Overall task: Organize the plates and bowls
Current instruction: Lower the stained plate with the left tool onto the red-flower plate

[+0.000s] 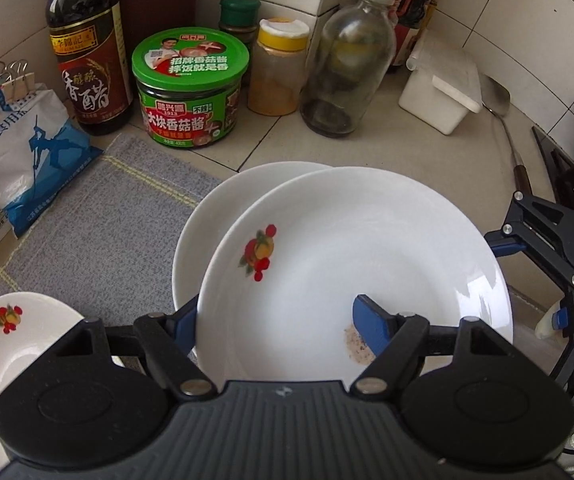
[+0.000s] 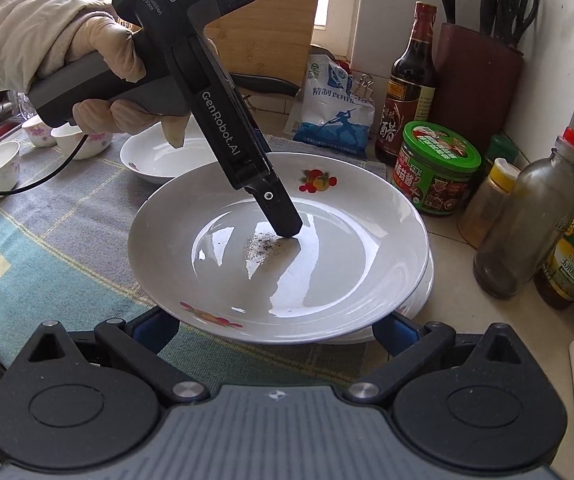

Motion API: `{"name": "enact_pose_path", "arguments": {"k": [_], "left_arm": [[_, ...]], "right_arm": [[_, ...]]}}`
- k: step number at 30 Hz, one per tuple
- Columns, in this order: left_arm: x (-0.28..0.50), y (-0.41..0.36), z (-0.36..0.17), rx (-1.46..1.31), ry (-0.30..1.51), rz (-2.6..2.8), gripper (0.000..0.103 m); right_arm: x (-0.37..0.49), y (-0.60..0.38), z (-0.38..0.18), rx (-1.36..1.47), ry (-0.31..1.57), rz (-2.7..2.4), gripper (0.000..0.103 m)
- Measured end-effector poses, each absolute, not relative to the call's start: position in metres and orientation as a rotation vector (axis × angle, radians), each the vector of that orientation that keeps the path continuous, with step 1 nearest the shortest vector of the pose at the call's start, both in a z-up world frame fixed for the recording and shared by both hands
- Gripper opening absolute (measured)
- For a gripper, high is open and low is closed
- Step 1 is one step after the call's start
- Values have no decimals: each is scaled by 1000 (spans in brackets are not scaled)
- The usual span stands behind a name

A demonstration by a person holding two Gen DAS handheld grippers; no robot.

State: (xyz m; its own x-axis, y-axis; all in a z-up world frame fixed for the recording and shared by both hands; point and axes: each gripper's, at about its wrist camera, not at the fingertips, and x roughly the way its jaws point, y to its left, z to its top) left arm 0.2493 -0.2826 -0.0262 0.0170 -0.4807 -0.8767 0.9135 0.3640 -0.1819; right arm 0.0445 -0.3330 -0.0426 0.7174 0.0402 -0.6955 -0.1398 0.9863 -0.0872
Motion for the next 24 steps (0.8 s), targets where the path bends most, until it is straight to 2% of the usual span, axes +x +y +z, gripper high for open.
{"name": "enact_pose_path", "arguments": {"k": [24], "left_arm": [[261, -314, -48, 545, 1087, -1178, 77]], "right_arm": [[49, -355, -47, -24, 808, 39, 103]]}}
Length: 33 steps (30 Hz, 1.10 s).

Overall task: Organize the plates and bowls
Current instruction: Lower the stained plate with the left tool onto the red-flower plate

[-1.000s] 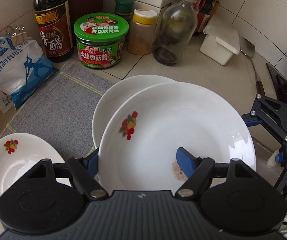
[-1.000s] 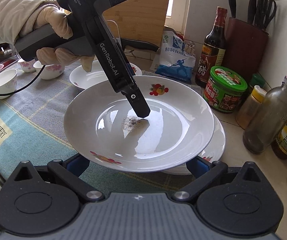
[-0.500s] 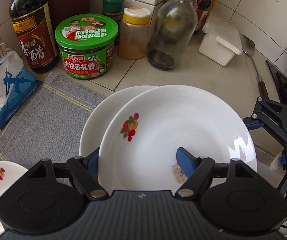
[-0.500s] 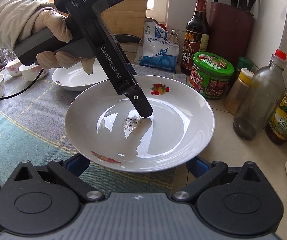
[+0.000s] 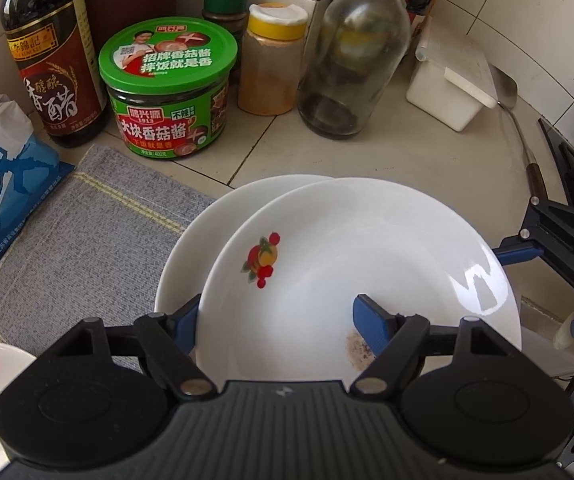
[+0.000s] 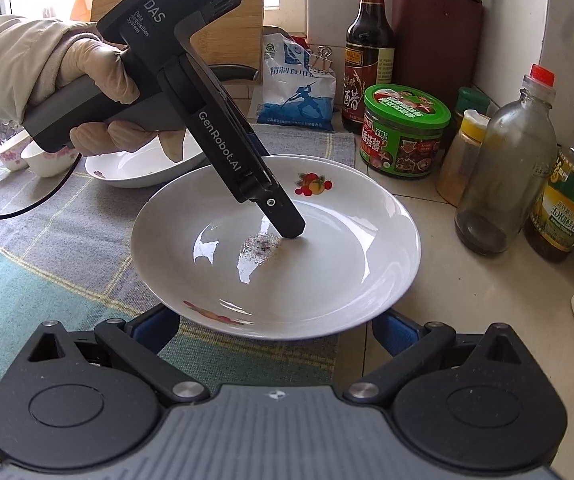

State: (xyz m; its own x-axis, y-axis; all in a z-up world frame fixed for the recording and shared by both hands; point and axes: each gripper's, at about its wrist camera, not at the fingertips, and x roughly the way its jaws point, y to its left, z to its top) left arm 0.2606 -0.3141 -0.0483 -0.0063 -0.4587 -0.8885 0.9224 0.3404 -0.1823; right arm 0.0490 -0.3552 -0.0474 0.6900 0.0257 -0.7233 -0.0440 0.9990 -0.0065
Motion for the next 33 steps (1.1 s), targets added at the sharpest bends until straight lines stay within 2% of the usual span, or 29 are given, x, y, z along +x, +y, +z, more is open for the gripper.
{"name": "enact_pose_path", "arguments": {"k": [33], "left_arm": [[258, -310, -39, 614, 1015, -1162, 84]], "right_arm": [[53, -355, -49, -54, 814, 24, 103]]}}
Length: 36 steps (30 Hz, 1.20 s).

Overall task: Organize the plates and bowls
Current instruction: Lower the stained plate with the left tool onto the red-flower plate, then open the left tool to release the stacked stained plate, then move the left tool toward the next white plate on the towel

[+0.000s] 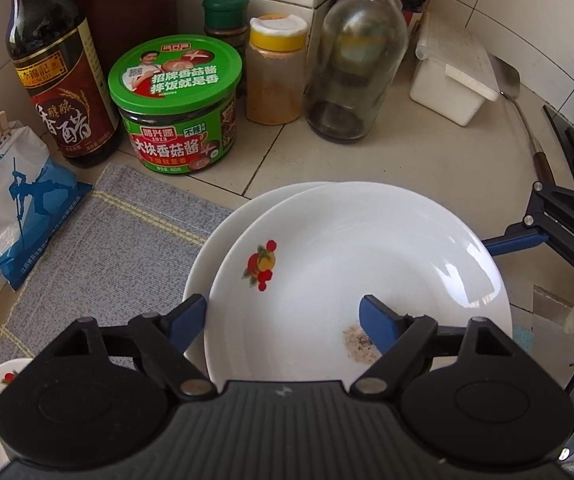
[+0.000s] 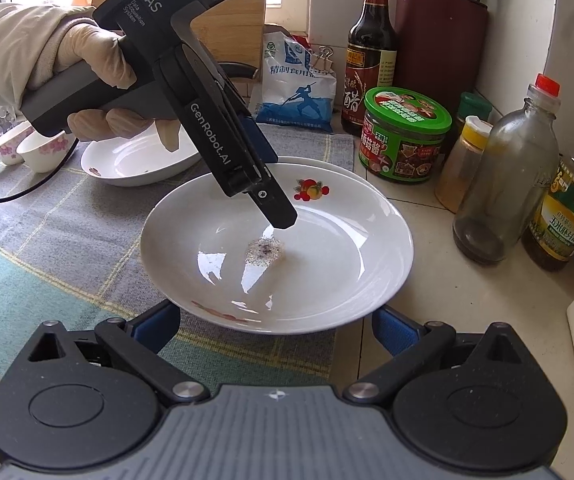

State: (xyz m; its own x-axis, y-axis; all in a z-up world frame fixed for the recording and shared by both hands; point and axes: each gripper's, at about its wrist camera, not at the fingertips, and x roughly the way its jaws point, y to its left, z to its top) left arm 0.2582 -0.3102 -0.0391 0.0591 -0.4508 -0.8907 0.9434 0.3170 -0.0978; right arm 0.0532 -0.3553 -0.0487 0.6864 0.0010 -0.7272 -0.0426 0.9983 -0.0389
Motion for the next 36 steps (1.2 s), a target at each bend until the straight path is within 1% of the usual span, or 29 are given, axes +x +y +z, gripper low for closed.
{"name": "enact_pose_path", "arguments": {"k": [5, 9, 11, 15, 20, 21, 26, 29, 36], "left_arm": [[257, -306, -36, 619, 976, -1132, 89], [259, -298, -35, 606, 972, -1108, 89], [256, -291, -31, 602, 940, -1089, 89], [242, -272, -16, 575, 861, -1053, 89], [216, -237, 3, 495, 764, -996, 91], [210, -229, 6, 477, 750, -979, 93], [183, -195, 8, 426, 700, -878, 94], [171, -171, 2, 380, 705, -795, 94], [157, -121, -27, 278, 792, -588, 94]], "right_arm": [[52, -353, -49, -60, 817, 24, 103], [51, -350, -48, -68, 815, 20, 103], [49, -347, -46, -70, 811, 14, 103], [45, -340, -38, -82, 794, -12, 103], [42, -330, -29, -85, 772, -58, 103], [42, -328, -28, -86, 767, -69, 103], [40, -315, -21, -76, 745, -89, 103], [41, -306, -18, -68, 736, -81, 103], [49, -279, -21, -78, 754, -19, 103]]}}
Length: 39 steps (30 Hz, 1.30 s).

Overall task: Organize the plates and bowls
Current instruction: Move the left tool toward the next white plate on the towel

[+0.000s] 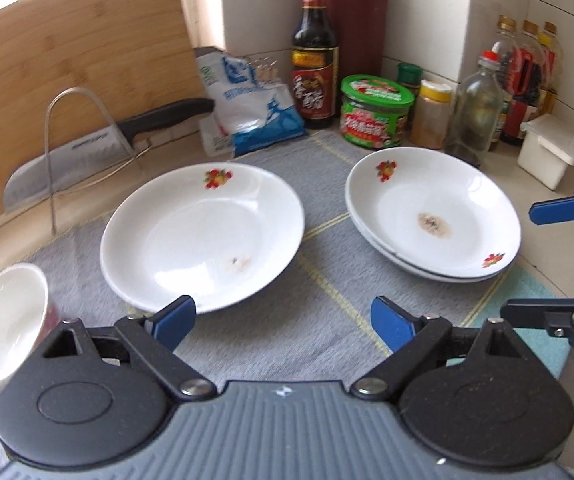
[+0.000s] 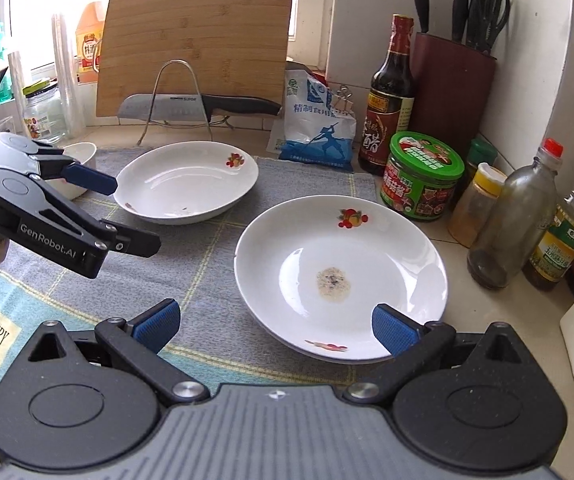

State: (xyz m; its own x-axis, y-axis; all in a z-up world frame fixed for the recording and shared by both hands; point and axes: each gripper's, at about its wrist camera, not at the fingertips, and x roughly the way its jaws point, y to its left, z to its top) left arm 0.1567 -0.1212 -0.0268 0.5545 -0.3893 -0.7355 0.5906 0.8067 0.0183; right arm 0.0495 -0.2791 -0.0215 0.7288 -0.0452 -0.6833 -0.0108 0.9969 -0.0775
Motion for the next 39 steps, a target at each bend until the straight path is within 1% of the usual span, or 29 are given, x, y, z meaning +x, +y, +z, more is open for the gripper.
{"name": "enact_pose_path", "arguments": {"k": [4, 11, 22, 28, 29, 31, 34, 39], "left_arm": [[155, -99, -44, 221, 832, -480, 94], [155, -82, -65, 218, 820, -393, 94], [176, -98, -77, 244, 791, -403, 94], [189, -103, -81, 205, 800, -431, 94], [191, -104, -81, 196, 803, -437, 95], [195, -105, -83, 196, 804, -433, 99], [199, -107, -84, 197, 803, -439, 103], [206, -107, -84, 202, 809, -449, 103]], "right_arm": [[54, -266, -24, -95, 770, 16, 103], [64, -253, -25, -112, 782, 64, 103], [88, -253, -26, -153, 805, 121, 103], [107, -259, -25, -177, 812, 150, 103], [110, -260, -25, -173, 813, 157, 103], [119, -263, -24, -169, 816, 174, 103], [133, -266, -22, -178, 819, 195, 103], [164, -268, -20, -219, 825, 237, 103]]}}
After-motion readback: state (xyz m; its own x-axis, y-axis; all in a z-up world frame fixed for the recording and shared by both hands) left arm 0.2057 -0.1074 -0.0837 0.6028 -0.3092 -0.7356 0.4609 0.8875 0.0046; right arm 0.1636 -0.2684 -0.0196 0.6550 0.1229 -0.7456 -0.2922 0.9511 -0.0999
